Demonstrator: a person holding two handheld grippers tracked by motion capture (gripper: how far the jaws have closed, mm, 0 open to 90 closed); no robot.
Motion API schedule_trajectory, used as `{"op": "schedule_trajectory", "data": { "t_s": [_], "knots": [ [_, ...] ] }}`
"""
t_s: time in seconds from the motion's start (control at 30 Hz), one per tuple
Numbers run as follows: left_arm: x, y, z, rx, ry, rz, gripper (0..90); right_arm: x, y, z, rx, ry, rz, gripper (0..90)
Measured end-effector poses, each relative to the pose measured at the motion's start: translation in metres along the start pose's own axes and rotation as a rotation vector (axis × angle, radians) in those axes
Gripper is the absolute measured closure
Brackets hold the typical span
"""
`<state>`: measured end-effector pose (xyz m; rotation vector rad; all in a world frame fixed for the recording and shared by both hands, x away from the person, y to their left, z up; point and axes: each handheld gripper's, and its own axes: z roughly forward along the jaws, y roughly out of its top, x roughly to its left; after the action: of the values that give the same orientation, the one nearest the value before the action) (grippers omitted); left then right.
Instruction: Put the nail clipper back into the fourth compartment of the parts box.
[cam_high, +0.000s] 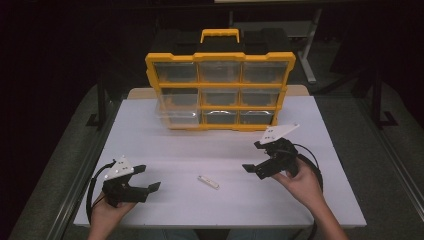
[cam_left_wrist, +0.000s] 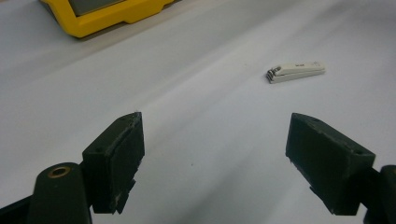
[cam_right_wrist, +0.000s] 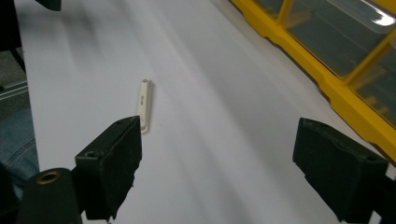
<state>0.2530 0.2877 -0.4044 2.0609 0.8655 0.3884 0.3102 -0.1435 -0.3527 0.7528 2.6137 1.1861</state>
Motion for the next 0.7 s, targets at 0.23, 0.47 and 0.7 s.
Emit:
{"op": "schedule_trajectory", "data": {
  "t_s": [0.23, 0.47, 0.7],
  "knots": [
    [-0.001, 0.0, 0.002, 0.003, -0.003, 0.013, 19.4, 0.007, 0.017, 0.021, 0.036, 0.051, -0.041, 22.3],
    [0.0, 0.0, 0.001, 0.004, -0.002, 0.013, 19.3, 0.013, 0.027, 0.042, 0.085, 0.093, -0.054, 28.2],
    [0.0, 0.0, 0.002, 0.005, -0.005, 0.012, 19.3, 0.017, 0.033, 0.061, 0.109, 0.129, -0.06, 38.4]
  ]
}}
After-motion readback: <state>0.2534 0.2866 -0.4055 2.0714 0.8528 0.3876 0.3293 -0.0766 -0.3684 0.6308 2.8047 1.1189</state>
